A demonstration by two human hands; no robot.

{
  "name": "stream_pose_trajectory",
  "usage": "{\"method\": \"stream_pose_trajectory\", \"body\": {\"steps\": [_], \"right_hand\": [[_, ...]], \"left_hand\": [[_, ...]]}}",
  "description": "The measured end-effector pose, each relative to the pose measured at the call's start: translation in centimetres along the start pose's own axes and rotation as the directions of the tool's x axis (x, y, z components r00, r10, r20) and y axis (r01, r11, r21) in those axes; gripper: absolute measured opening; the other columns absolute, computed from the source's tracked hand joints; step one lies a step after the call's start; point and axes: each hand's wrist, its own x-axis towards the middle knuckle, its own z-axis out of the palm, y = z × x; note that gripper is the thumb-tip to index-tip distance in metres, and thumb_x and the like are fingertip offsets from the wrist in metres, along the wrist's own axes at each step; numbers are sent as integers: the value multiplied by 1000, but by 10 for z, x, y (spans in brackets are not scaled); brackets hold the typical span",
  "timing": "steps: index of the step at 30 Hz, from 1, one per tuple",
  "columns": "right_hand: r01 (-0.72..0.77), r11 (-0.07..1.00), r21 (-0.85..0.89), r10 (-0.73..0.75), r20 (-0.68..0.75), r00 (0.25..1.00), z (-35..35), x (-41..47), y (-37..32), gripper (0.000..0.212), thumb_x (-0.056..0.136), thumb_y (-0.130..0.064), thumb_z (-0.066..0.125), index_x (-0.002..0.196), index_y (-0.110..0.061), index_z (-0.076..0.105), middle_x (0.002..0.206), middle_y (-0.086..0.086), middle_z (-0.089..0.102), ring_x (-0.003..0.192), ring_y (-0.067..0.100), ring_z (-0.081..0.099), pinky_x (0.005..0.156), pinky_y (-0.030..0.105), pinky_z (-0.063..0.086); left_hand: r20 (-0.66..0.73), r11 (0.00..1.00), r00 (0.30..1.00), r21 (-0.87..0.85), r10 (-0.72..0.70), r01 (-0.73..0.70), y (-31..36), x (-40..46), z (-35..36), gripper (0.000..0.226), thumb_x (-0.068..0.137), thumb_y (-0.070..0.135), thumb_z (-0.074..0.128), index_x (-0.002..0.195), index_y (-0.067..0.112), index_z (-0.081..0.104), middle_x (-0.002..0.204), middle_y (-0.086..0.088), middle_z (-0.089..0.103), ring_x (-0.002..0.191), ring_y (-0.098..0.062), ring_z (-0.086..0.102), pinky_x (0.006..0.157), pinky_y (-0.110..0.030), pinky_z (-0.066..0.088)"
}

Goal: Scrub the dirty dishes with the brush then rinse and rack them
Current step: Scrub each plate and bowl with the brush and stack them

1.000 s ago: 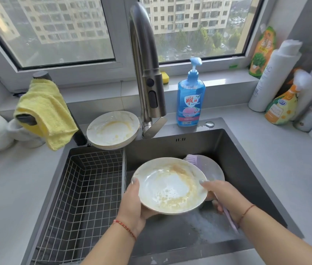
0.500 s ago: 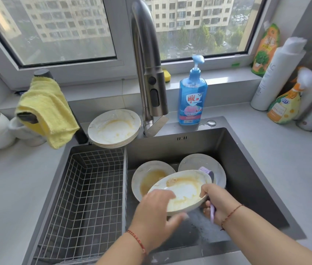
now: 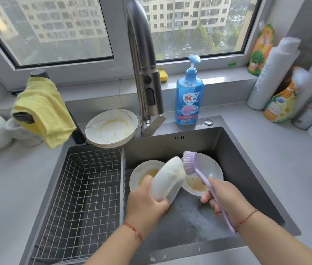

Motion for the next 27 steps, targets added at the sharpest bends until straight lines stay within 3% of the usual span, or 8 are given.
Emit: {"method": "stream_pose_trajectory", "body": {"steps": [2, 5, 9, 12, 17, 19, 23, 27], "right_hand": [[101, 990, -100, -100, 15, 995, -5, -7, -3, 30, 99, -25, 38, 113, -15, 63, 53, 8, 54, 33, 16, 32, 40, 20, 28], [344, 910, -232, -316, 148, 937, 2, -36, -14, 31, 98, -31, 41, 106, -51, 63, 52, 2, 38, 37, 10, 30, 39, 21, 30], [619, 557, -553, -461, 414, 785, 21, -81, -11, 55, 98, -31, 44, 96, -85, 34, 57, -6, 49, 47, 6, 37, 48, 18, 33], [600, 475, -643, -475, 387, 791, 20, -78, -14, 48, 98, -31, 43, 109, -77, 35, 55, -6, 51, 48, 7, 42, 49, 19, 33], [357, 723, -592, -372, 102, 923, -11, -36, -35, 36, 99, -24, 38, 113, -47, 61, 45, -10, 50, 43, 9, 33, 39, 19, 28], [337, 727, -598, -347, 104, 932, -12, -35, -34, 34, 99, -26, 37, 113, -43, 63, 39, -12, 43, 41, 11, 31, 39, 19, 27], [559, 560, -611, -496, 294, 817, 7, -68, -29, 36, 99, -30, 41, 110, -63, 52, 61, 0, 60, 45, 13, 45, 49, 27, 38], [618, 315, -720, -489, 434, 756, 28, -90, -21, 39, 100, -37, 36, 136, -51, 34, 68, -4, 55, 59, 13, 48, 60, 31, 42]], "left_hand": [[-1, 988, 999, -143, -54, 53, 2, 4, -8, 37, 65, 26, 82, 82, 20, 49, 73, 4, 60, 66, -16, 59, 56, -24, 47], [6, 965, 998, -254, -64, 63, 7, 10, -14, 35, 65, 19, 85, 79, 19, 53, 74, 6, 62, 64, -6, 57, 52, -13, 43], [-41, 955, 999, -294, 23, -34, 6, 14, -14, 57, 61, 10, 89, 89, 38, 48, 87, 19, 57, 75, -4, 54, 70, -1, 42], [6, 943, 999, -329, -52, 51, 10, 11, -20, 48, 64, 7, 88, 86, 30, 52, 81, 16, 57, 69, -2, 54, 62, -3, 43], [51, 914, 998, -401, -40, 57, 9, 6, -33, 41, 64, 0, 84, 82, 27, 59, 73, 12, 65, 65, 5, 62, 56, -9, 45], [46, 911, 998, -409, -31, 47, 9, 6, -35, 44, 64, -2, 83, 84, 29, 59, 75, 13, 65, 67, 9, 61, 56, -7, 44], [31, 919, 999, -391, -26, 36, 6, 11, -29, 40, 64, 6, 85, 83, 29, 58, 77, 12, 66, 69, 1, 62, 56, -8, 44], [-21, 971, 997, -226, 78, -80, 7, 11, -22, 28, 65, 32, 70, 89, 26, 57, 79, 6, 67, 76, -11, 61, 67, -28, 55]]}}
